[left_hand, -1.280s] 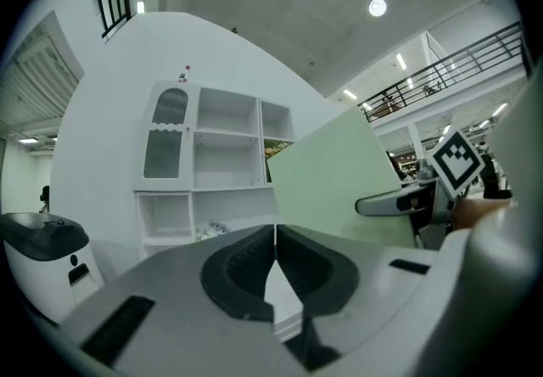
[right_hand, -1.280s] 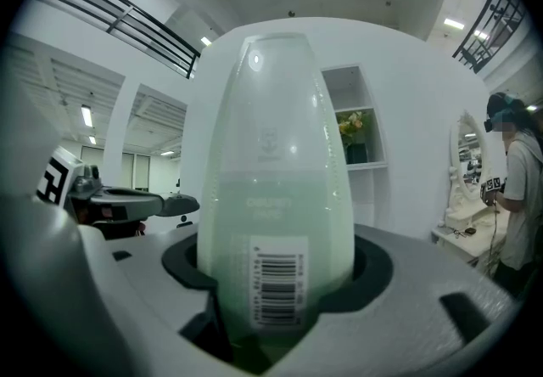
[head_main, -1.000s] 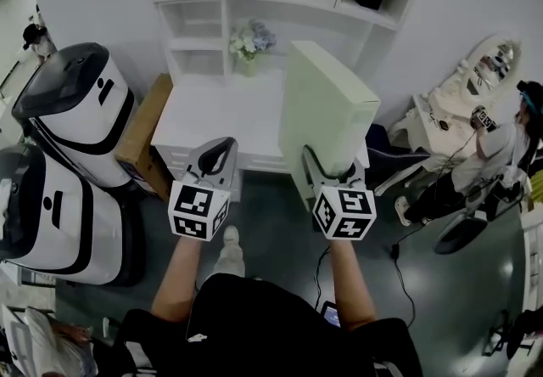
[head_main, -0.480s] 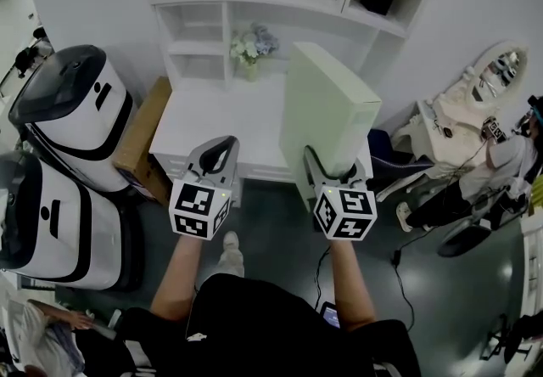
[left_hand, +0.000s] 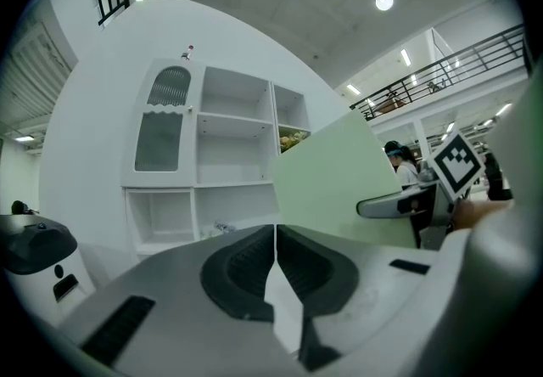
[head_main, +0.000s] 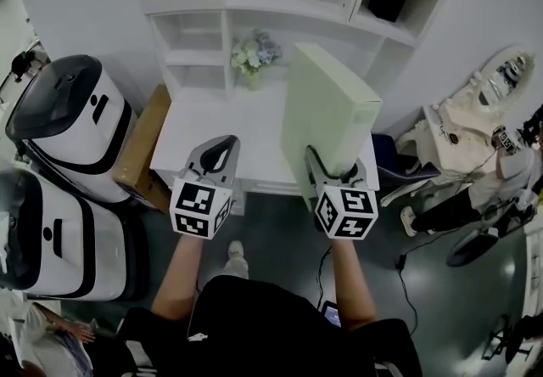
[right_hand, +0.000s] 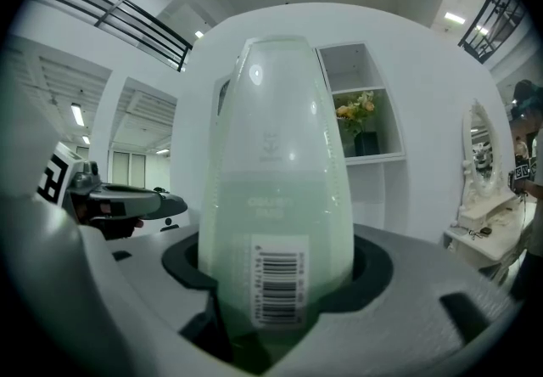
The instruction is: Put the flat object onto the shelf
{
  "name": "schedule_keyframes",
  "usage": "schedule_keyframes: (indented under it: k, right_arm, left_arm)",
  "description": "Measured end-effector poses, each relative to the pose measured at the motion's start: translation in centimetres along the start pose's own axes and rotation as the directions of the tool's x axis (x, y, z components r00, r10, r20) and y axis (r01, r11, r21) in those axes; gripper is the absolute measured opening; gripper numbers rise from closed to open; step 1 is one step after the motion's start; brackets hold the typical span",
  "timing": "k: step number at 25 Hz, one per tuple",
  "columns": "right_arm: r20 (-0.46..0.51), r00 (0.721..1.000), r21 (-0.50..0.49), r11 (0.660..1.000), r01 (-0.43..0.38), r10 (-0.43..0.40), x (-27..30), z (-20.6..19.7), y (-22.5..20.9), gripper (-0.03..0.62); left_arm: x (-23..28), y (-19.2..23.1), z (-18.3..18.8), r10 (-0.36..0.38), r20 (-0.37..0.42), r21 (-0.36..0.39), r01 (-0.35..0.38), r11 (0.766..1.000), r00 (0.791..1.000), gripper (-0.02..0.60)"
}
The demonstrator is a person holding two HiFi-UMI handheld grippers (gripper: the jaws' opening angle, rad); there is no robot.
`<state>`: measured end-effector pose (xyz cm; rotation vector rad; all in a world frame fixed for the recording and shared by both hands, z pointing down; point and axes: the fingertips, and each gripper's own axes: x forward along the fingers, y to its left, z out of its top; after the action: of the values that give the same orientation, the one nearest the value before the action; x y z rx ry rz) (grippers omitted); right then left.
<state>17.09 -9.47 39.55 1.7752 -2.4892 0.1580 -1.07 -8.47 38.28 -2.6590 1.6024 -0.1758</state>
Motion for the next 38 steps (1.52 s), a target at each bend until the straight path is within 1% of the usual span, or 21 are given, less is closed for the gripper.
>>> schedule_keyframes:
  k: [8, 16, 21, 30, 38]
  right_arm:
    - [-0.01, 1.0, 0.0, 1.0, 0.023, -0.023, 4.6, 1.1, 0.0, 0.295]
    - [-0.014, 0.999, -0.013, 0.999, 0.046, -0.046, 8.4, 2.0, 0.2, 0.296]
    - [-0.014, 0.998, -0.013, 0.998, 0.058, -0.058, 11.1, 2.5, 0.3, 0.296]
    - [-0.024, 0.997, -0.023, 0.997, 0.072, -0.072, 15.5, 2.7, 1.3, 0.296]
    - [-0.021, 0.995, -0.039, 0.995, 0.094, -0.094, 18.2, 3.0, 2.3, 0.296]
  left_arm:
    - [3.5, 3.7, 0.3, -0.022, -0.002, -0.014, 0.022, 1.0, 1.0, 0.009]
    - [6.6, 6.3, 0.4, -0.059, 0.001, -0.014, 0.059, 0.998, 0.998, 0.009]
    - [8.3, 8.4, 0.5, -0.066, 0.006, -0.019, 0.066, 0.998, 0.998, 0.009]
    - [10.7, 12.4, -0.1, -0.073, 0.005, -0.035, 0.073, 0.997, 0.997, 0.009]
    - [12.4, 14.7, -0.3, -0.106, 0.015, -0.032, 0.107, 0.994, 0.994, 0.009]
